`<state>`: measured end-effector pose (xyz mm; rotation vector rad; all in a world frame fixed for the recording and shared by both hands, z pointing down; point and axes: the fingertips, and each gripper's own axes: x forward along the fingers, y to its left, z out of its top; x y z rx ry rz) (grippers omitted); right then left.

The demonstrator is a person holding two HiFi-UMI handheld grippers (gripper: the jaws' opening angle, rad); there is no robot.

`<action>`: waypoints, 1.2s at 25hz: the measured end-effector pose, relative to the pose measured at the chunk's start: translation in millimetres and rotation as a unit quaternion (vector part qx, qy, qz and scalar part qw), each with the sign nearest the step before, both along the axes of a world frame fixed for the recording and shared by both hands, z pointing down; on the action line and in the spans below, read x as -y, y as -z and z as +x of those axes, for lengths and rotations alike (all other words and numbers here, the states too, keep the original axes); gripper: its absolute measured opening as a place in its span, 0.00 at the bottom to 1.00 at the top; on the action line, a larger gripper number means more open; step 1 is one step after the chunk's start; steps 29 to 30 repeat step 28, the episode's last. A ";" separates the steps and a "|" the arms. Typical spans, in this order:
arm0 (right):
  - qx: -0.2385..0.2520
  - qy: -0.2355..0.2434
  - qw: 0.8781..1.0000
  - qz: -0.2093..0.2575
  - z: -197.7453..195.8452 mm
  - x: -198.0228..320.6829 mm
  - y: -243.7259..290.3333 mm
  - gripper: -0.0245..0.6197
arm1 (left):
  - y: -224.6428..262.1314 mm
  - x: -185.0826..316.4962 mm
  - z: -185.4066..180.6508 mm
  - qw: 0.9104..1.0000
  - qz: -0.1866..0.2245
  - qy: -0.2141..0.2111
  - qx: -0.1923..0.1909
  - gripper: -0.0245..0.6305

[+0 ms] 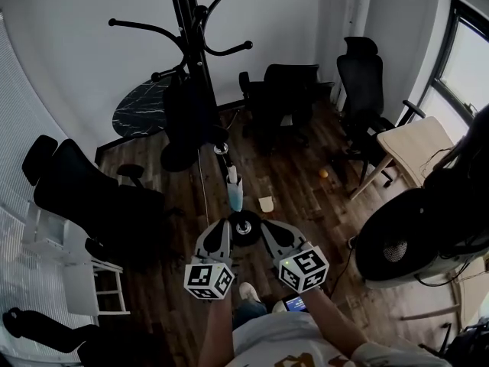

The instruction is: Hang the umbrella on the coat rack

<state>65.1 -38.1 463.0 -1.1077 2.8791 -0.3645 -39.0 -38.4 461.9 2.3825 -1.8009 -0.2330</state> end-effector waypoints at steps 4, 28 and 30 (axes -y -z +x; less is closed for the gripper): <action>-0.003 -0.001 1.000 -0.001 4.9 -3.1 -1.4 0.05 | -3.2 -4.7 6.4 1.000 -0.003 -0.006 -0.002 0.07; 0.005 -0.006 1.000 -0.013 12.5 -3.0 -4.4 0.05 | -6.1 -11.3 10.2 1.000 -0.009 -0.010 -0.009 0.07; 0.005 -0.006 1.000 -0.013 12.5 -3.0 -4.4 0.05 | -6.1 -11.3 10.2 1.000 -0.009 -0.010 -0.009 0.07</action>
